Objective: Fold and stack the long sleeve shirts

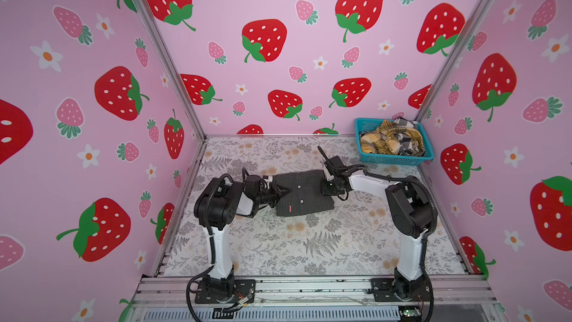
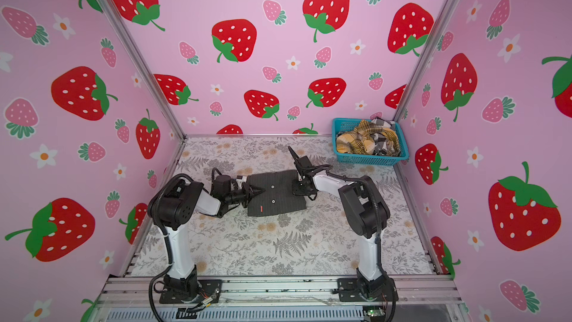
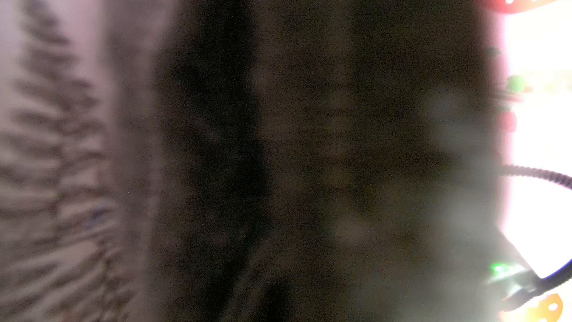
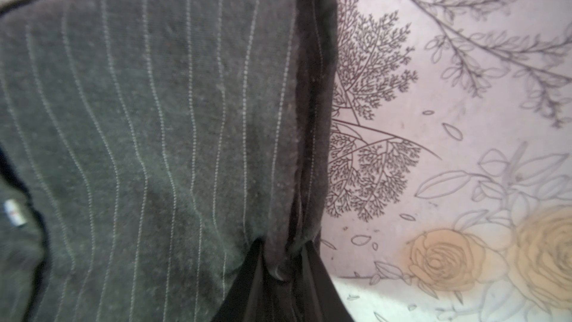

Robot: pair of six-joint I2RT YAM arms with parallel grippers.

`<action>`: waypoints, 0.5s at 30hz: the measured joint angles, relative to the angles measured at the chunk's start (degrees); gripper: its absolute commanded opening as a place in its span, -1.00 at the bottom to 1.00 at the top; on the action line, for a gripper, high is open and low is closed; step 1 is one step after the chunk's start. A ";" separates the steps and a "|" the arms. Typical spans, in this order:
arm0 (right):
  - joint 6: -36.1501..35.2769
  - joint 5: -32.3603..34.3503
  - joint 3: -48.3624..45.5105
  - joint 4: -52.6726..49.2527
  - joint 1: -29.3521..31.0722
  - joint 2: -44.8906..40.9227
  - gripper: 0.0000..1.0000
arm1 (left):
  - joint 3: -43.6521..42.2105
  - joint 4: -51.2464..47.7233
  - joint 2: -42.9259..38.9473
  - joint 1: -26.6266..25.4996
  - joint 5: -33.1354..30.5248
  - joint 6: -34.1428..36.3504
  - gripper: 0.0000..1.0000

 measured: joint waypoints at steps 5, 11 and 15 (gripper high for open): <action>0.04 1.01 -0.07 -2.67 0.02 -2.29 -0.41 | -0.61 -6.75 -2.80 0.85 -0.42 1.44 -1.00; -0.61 3.63 -0.50 -7.10 0.02 -12.87 -0.39 | -0.37 -28.04 -12.90 4.44 -3.67 9.99 -1.00; -1.20 5.16 -2.75 -8.41 0.02 -20.26 -0.39 | 3.48 -46.75 -21.22 6.38 -9.01 18.29 -1.00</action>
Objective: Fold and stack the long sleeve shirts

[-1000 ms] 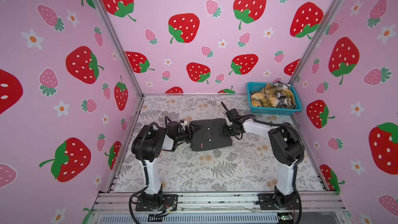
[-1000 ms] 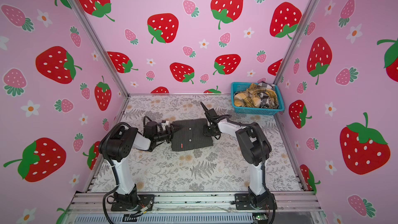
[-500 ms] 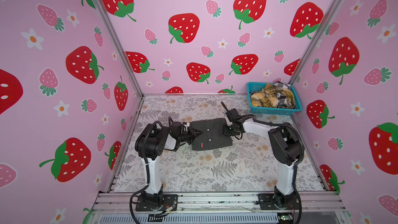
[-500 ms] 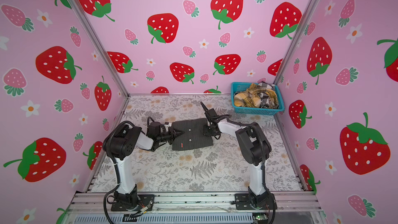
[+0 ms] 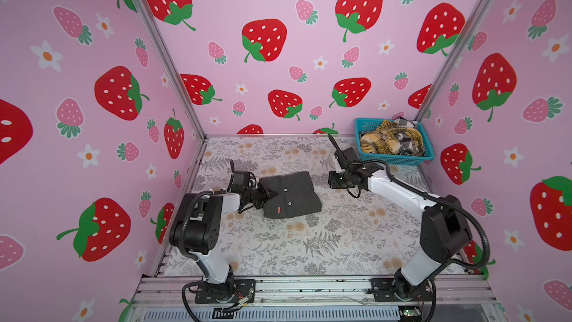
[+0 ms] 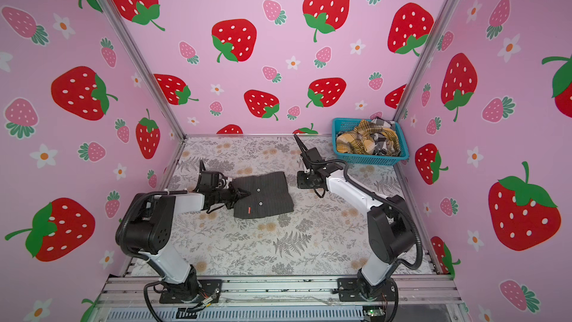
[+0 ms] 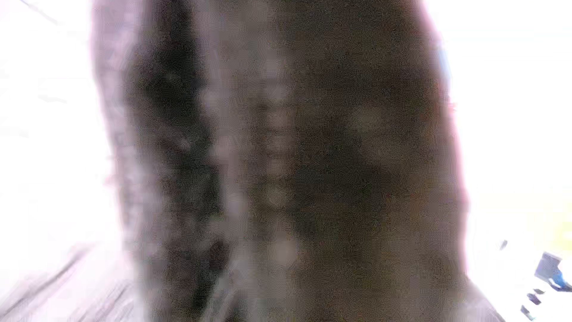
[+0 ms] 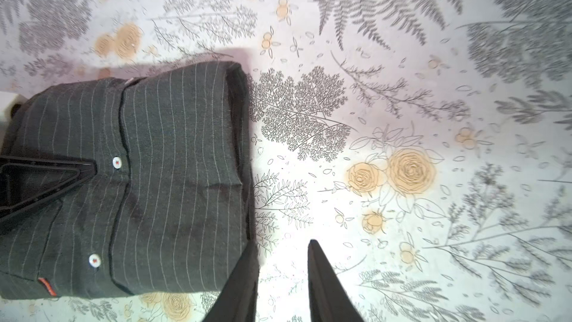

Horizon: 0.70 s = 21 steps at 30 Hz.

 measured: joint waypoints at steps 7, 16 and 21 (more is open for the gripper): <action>0.28 0.37 -6.56 -1.90 0.17 -6.82 -0.39 | 11.96 -29.92 -12.48 2.19 -16.76 13.94 -1.00; 2.10 0.00 -7.56 -0.81 0.26 -9.44 -0.43 | 28.15 -57.66 -15.98 2.67 -52.94 30.99 -1.00; 3.65 -1.11 -9.25 1.79 -1.33 -11.28 -0.43 | 34.16 -70.99 -9.88 -5.79 -78.34 35.74 -1.00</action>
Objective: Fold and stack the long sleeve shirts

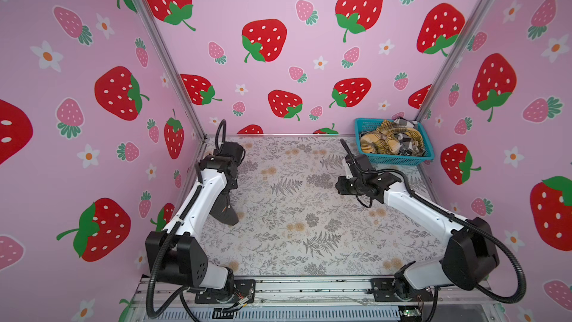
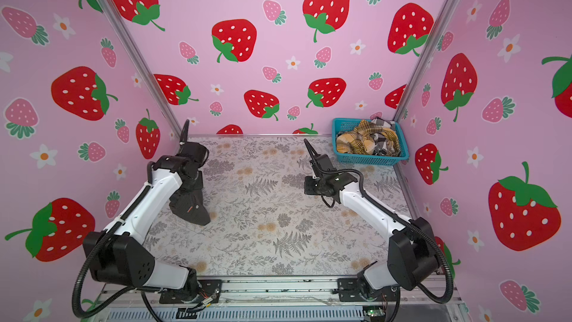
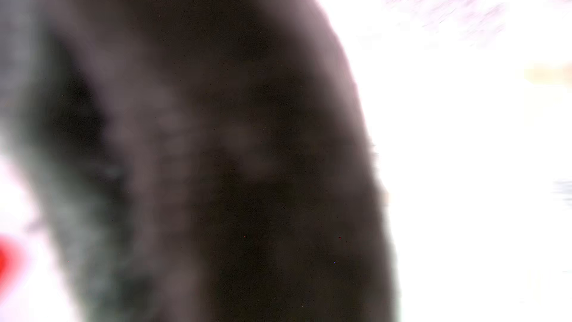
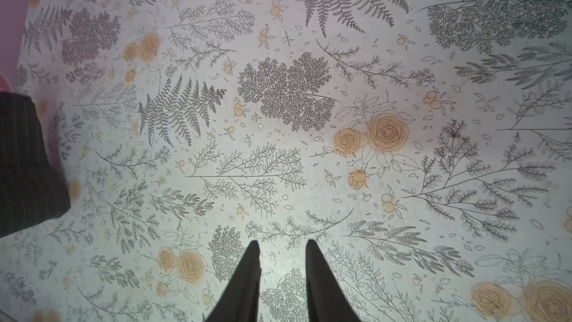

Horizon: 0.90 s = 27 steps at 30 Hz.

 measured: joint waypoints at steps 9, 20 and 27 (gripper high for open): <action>-0.81 -5.60 -9.31 1.84 -10.75 -9.03 -0.43 | 20.98 -22.16 32.44 -24.26 -14.60 -14.19 -0.98; -3.85 -11.56 -11.89 1.49 -22.40 -13.70 0.12 | 42.84 -20.13 50.95 -43.95 4.76 -15.78 0.99; -4.20 -12.13 -11.78 0.11 -21.53 -13.51 0.30 | 36.83 -8.90 30.27 -52.24 22.77 -17.03 0.99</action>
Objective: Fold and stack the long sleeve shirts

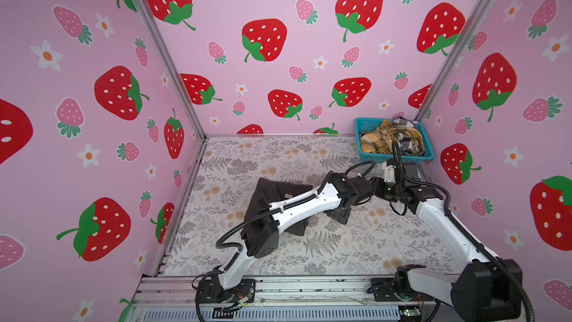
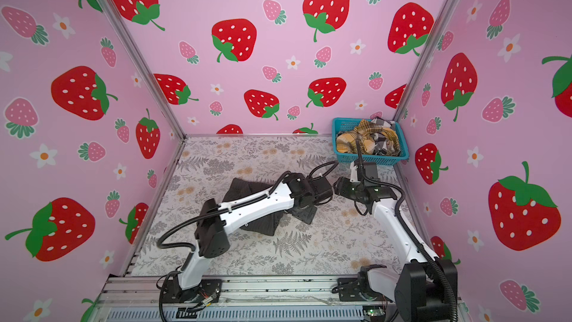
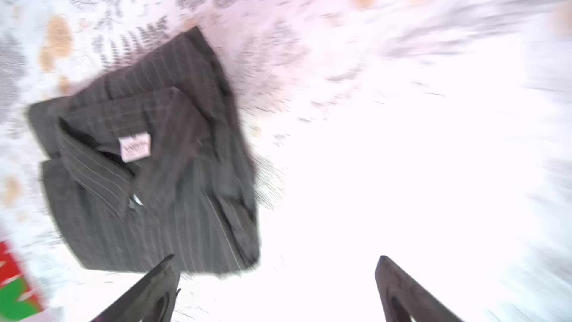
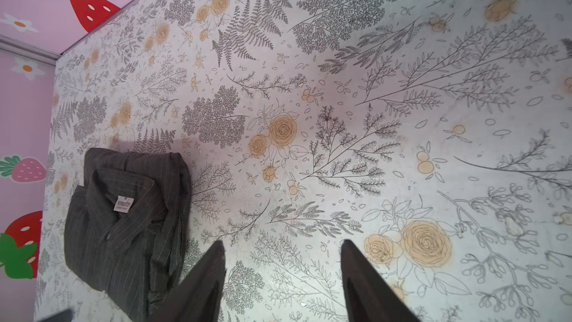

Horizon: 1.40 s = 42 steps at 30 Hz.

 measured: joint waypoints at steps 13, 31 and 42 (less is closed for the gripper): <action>5.75 1.81 8.13 6.51 34.10 24.46 -0.02 | -52.37 32.13 -27.96 54.05 19.98 1.09 0.66; 8.94 11.10 24.70 0.63 42.38 39.93 -0.28 | -66.14 52.54 -25.07 60.24 36.00 -3.93 0.36; 10.43 12.02 24.15 0.22 42.53 41.13 -0.96 | -73.90 57.22 -30.34 60.22 39.54 -7.10 0.31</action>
